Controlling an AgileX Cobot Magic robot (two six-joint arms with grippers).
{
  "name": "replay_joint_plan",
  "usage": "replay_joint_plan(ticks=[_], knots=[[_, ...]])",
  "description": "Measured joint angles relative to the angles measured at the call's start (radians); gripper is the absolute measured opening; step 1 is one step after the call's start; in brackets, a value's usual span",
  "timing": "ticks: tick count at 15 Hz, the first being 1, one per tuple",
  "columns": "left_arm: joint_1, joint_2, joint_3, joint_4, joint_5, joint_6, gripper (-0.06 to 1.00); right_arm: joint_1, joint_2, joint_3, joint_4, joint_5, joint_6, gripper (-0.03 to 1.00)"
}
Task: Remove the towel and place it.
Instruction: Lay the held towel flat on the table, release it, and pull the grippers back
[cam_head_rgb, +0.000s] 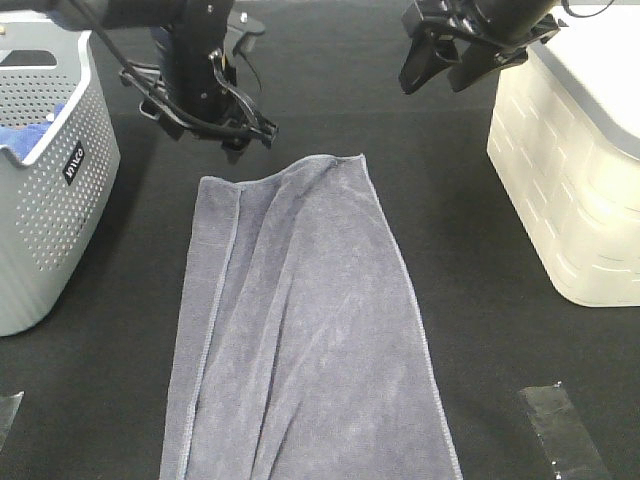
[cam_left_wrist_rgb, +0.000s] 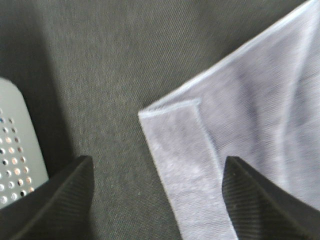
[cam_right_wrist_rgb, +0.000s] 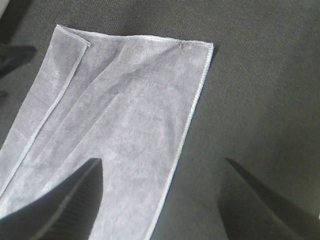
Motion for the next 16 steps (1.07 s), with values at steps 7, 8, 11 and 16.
replay_joint_plan(ticks=[7, 8, 11, 16], knots=[[0.14, 0.051, -0.049, -0.245, -0.017, 0.095, 0.68, 0.0, 0.067, 0.0, 0.116, -0.02, -0.08, 0.61], [0.141, 0.053, -0.051, -0.246, -0.032, 0.098, 0.68, 0.0, 0.067, 0.0, 0.123, -0.02, -0.08, 0.61], [0.141, 0.094, -0.075, -0.273, -0.038, 0.098, 0.66, 0.0, 0.067, 0.0, 0.134, -0.027, -0.081, 0.61], [0.14, 0.173, -0.184, -0.291, 0.01, 0.102, 0.63, 0.0, 0.067, 0.0, 0.14, -0.027, -0.081, 0.61]])
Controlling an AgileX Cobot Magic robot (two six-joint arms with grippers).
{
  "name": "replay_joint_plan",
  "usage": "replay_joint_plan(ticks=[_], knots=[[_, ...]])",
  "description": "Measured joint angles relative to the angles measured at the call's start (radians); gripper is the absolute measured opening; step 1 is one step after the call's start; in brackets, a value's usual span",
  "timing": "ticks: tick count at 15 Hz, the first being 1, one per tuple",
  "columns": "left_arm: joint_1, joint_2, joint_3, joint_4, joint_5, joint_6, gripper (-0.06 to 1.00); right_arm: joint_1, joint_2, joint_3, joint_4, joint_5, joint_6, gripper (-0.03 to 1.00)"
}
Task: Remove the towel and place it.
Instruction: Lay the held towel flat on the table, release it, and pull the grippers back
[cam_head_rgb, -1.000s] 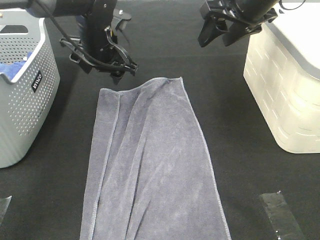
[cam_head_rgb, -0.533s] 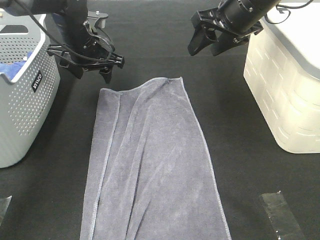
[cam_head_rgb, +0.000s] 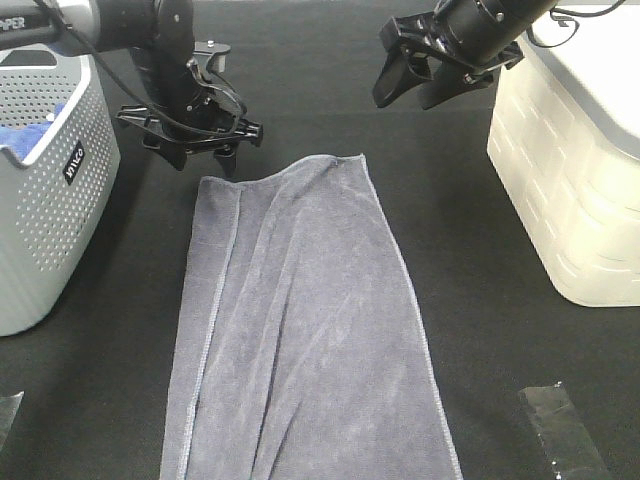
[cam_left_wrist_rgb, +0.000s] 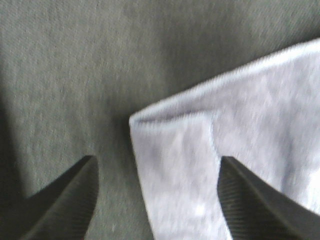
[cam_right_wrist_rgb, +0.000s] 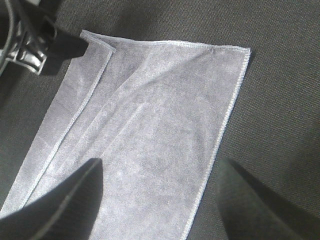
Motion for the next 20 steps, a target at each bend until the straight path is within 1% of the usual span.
replay_joint_plan(ticks=[2, 5, 9, 12, 13, 16, 17, 18, 20], knots=[[-0.008, 0.048, -0.078, -0.002, 0.042, 0.02, 0.62, 0.0, 0.0, 0.0, 0.0, 0.0, 0.0, 0.61], [-0.013, 0.107, -0.156, -0.004, 0.093, 0.022, 0.62, 0.0, 0.0, 0.0, 0.0, 0.0, 0.0, 0.61], [-0.013, 0.145, -0.179, -0.003, 0.101, 0.023, 0.57, 0.0, 0.0, 0.0, 0.0, 0.0, 0.0, 0.61], [-0.013, 0.161, -0.179, -0.003, 0.098, 0.025, 0.56, 0.0, 0.0, 0.0, 0.0, -0.001, 0.0, 0.61], [-0.013, 0.166, -0.179, -0.002, 0.09, 0.025, 0.54, 0.0, 0.0, 0.0, 0.0, -0.001, 0.0, 0.61], [-0.013, 0.17, -0.179, 0.002, 0.082, 0.025, 0.39, 0.0, 0.0, 0.0, 0.0, -0.001, 0.0, 0.61], [-0.013, 0.17, -0.179, 0.006, 0.082, 0.025, 0.34, 0.0, 0.0, 0.0, 0.0, -0.001, 0.0, 0.61], [-0.013, 0.17, -0.179, 0.018, 0.082, 0.025, 0.26, 0.0, 0.0, 0.0, 0.0, -0.001, 0.0, 0.61], [-0.013, 0.17, -0.179, 0.062, 0.094, 0.025, 0.14, 0.0, 0.0, 0.0, 0.0, -0.001, 0.0, 0.61]])
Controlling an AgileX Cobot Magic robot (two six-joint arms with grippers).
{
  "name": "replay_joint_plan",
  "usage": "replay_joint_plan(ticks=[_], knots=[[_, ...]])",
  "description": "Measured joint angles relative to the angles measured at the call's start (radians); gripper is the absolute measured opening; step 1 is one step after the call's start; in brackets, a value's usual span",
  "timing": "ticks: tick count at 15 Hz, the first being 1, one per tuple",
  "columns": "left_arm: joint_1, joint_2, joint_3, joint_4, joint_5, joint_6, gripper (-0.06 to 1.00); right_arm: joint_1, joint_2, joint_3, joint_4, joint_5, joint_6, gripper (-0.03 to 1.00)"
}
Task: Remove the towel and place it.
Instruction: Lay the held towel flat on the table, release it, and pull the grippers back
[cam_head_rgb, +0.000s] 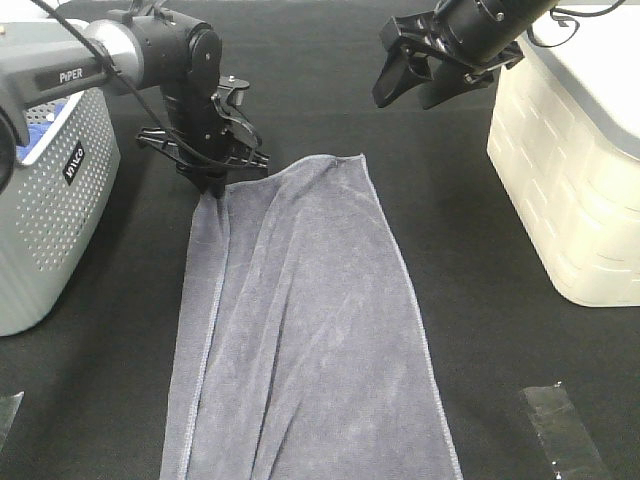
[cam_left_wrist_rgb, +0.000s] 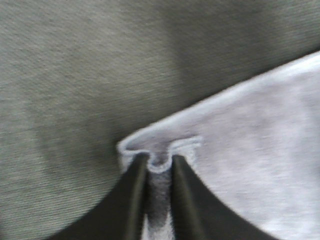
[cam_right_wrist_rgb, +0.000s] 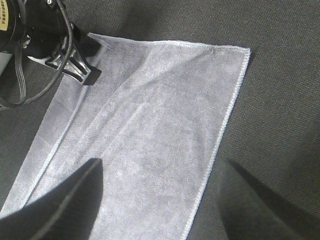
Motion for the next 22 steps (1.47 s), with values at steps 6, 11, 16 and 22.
replay_joint_plan(ticks=[6, 11, 16, 22], knots=[[0.0, -0.071, -0.003, 0.045, 0.067, 0.037, 0.05, 0.0, 0.0, 0.0, 0.0, 0.001, 0.0, 0.61], [0.0, -0.072, -0.003, 0.089, 0.149, 0.057, 0.05, 0.0, 0.0, 0.0, 0.09, 0.002, -0.103, 0.61], [0.001, -0.072, -0.004, 0.095, 0.152, 0.057, 0.01, 0.0, 0.076, -0.03, 0.221, -0.019, -0.249, 0.61], [0.001, -0.072, -0.004, 0.021, 0.118, 0.057, 0.01, 0.0, 0.234, -0.293, 0.01, -0.02, -0.076, 0.61]])
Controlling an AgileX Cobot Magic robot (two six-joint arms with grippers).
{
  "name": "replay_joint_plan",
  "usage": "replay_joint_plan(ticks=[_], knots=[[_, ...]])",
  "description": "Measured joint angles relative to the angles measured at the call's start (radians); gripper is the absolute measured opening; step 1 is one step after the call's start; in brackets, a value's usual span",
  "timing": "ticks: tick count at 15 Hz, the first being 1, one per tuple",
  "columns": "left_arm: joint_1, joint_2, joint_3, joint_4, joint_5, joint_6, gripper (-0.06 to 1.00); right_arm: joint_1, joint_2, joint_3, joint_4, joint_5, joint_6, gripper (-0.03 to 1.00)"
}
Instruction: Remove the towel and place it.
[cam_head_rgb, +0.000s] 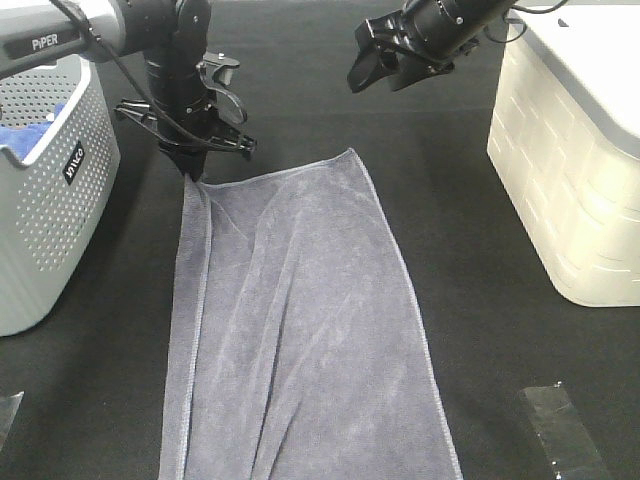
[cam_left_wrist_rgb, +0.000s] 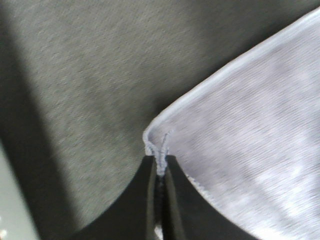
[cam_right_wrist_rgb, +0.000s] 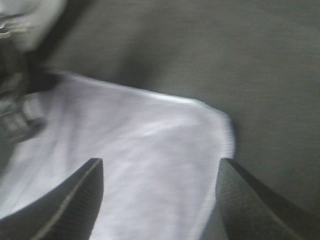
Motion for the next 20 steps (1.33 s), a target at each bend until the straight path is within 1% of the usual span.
replay_joint_plan(ticks=[2, 4, 7, 10, 14, 20], knots=[[0.0, 0.0, 0.0, -0.012, -0.012, -0.005, 0.01, 0.0, 0.069, -0.114, -0.08, 0.059, 0.082, 0.61], [0.0, 0.0, 0.0, -0.019, -0.03, -0.016, 0.01, 0.012, 0.136, -0.219, -0.154, 0.11, 0.138, 0.61], [0.0, 0.0, 0.0, -0.029, -0.045, -0.017, 0.01, 0.068, 0.224, -0.329, -0.246, 0.125, 0.166, 0.61], [0.0, 0.0, 0.0, -0.032, -0.046, -0.019, 0.01, 0.079, 0.312, -0.405, -0.27, 0.128, 0.226, 0.61], [0.0, 0.0, 0.0, -0.037, -0.05, -0.027, 0.01, 0.077, 0.376, -0.413, -0.272, 0.116, 0.234, 0.61], [0.0, 0.0, 0.0, -0.039, -0.05, -0.041, 0.01, 0.077, 0.414, -0.416, -0.272, 0.031, 0.235, 0.61]])
